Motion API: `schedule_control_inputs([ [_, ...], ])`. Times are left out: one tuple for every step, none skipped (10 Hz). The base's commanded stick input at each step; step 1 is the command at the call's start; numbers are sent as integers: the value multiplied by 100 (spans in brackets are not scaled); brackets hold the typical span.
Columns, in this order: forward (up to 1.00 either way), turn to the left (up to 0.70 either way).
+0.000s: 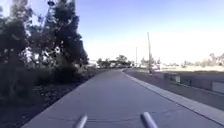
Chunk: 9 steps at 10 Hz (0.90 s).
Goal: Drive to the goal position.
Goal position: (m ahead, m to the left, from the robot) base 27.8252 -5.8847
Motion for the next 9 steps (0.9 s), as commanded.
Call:
schedule_control_inputs([
  [98,0],
  [98,0],
  [98,0],
  [98,0],
  [98,0],
  [98,0],
  [98,0],
  [98,0],
  [98,0],
])
